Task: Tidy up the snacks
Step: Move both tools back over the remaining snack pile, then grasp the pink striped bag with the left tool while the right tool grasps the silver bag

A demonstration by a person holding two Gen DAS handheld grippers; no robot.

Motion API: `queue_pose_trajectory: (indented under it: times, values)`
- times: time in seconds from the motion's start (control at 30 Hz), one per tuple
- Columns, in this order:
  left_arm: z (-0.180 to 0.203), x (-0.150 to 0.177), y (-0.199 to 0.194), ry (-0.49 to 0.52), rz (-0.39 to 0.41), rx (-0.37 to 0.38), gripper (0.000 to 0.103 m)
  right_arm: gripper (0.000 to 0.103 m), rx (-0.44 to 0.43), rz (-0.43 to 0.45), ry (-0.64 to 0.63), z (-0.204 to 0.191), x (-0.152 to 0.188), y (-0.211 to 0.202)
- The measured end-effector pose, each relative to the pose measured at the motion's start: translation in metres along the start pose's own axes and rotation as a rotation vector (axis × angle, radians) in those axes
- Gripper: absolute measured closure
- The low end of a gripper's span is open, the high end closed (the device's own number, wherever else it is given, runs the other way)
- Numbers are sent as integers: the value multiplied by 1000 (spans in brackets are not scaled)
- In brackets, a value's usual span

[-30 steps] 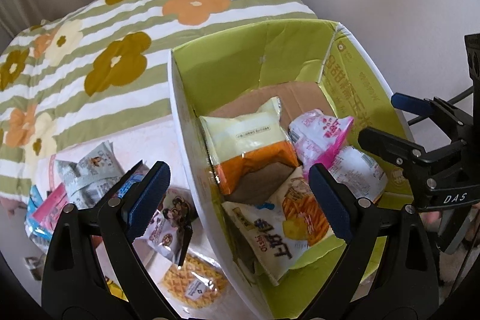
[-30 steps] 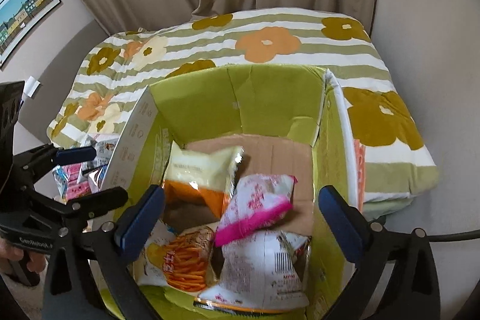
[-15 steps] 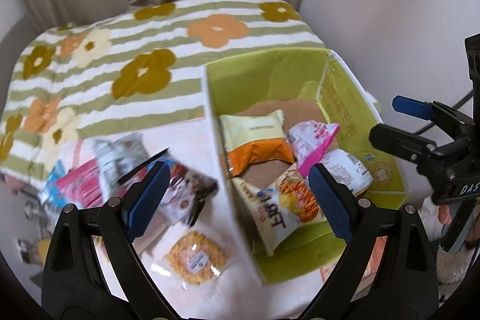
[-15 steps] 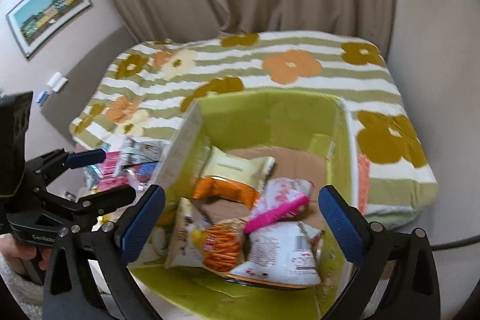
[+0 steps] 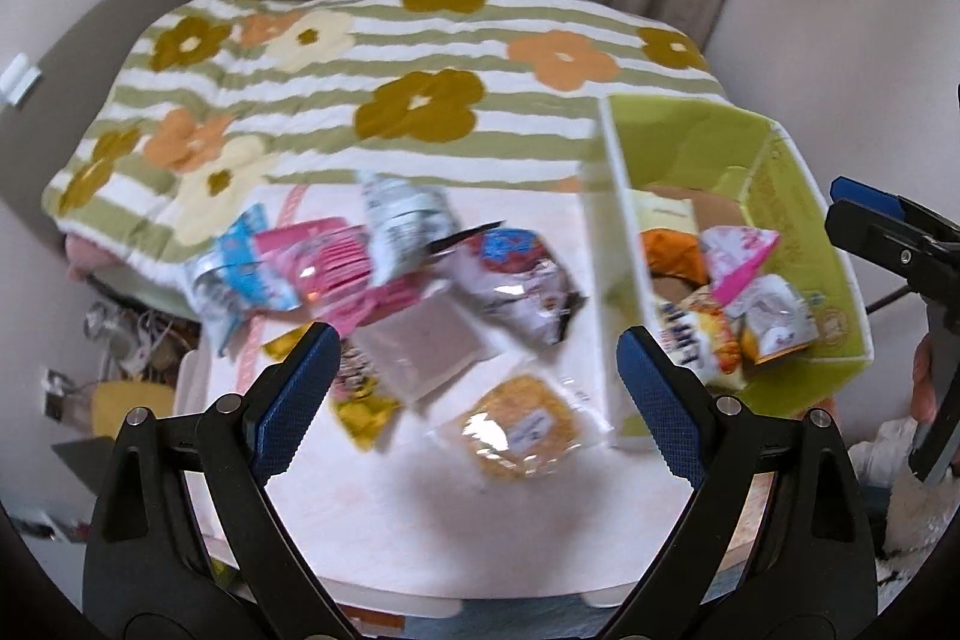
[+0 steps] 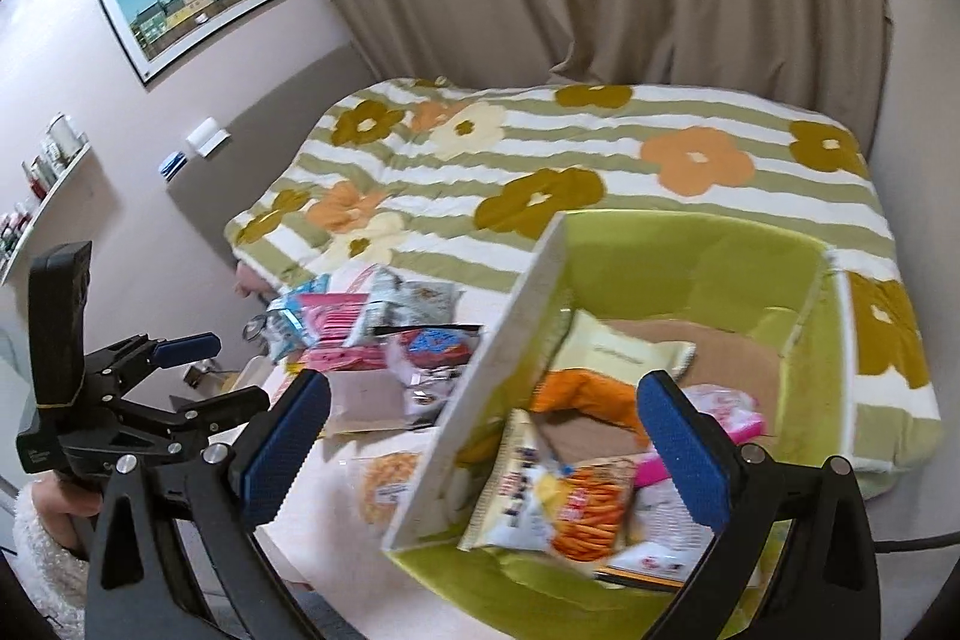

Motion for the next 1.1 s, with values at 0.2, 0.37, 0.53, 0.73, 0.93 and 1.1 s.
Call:
queue_pose_trajectory:
  times: [0.2, 0.37, 0.53, 0.73, 0.93, 1.1]
  values:
    - [-55, -7, 10, 53, -18, 2, 10, 1, 21, -20, -6, -30, -15, 31]
    - [-88, -17, 27, 131, -63, 42, 10, 1, 13, -64, 9, -64, -29, 73]
    - [-110, -25, 62, 249, -144, 105, 10, 1, 3, -135, 53, -86, -35, 121]
    - [-115, -32, 112, 376, -233, 188, 10, 1, 56, -239, 67, -89, -29, 179]
    - [-105, -25, 158, 433, -302, 280, 10, 1, 36, -350, 89, -78, -11, 234]
    - [-96, -17, 181, 450, -339, 323, 10, 1, 16, -424, 77, -69, -2, 265]
Point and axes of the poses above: each gripper's, at about its wrist camera, not at the fingertips, and y roughly the way its jaws point, z to its right, x to its underside, the point moved 10 cm from there along y, roughly the way its jaws point, and after that the axes turned 1 degree about z, right-handed, at the moved point
